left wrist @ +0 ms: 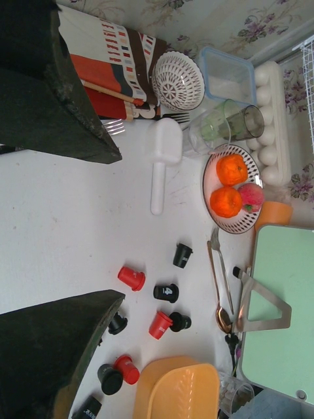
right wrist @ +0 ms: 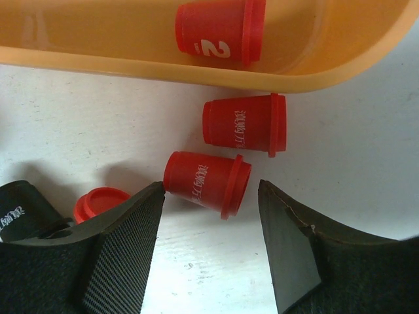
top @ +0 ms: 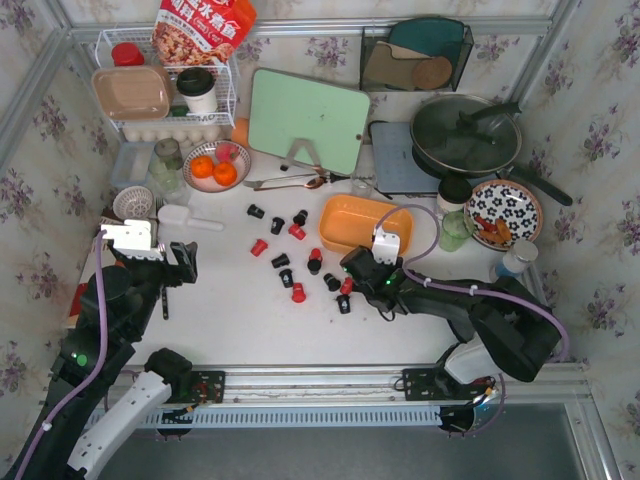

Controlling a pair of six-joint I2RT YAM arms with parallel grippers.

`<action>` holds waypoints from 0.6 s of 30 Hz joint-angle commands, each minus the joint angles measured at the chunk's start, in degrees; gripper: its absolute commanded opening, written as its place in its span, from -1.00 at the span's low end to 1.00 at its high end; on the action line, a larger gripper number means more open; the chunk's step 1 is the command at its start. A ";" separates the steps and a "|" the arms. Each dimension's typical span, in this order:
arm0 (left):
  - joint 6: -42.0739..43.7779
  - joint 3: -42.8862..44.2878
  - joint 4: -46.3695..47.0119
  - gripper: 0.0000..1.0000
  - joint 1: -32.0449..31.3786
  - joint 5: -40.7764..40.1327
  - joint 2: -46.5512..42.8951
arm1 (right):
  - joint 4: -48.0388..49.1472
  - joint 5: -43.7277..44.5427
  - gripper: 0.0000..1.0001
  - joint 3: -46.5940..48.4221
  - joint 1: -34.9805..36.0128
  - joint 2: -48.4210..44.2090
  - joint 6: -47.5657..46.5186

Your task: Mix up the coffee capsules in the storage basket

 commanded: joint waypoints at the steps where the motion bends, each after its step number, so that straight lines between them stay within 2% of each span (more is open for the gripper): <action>1: 0.21 0.07 2.05 0.60 0.01 -0.16 -0.02 | 3.53 2.07 0.31 0.24 -0.01 1.69 -0.90; 4: 0.21 0.04 2.04 0.60 0.01 -0.12 0.07 | 4.36 2.33 0.24 0.32 -0.01 2.46 -1.33; 11: 0.34 0.02 2.08 0.60 0.03 -0.25 0.16 | 3.88 2.35 -0.17 0.72 -0.01 1.38 -2.52; 18: 0.31 0.07 2.05 0.60 0.01 -0.16 0.38 | 0.61 0.81 -0.23 3.94 -0.01 -2.55 -4.78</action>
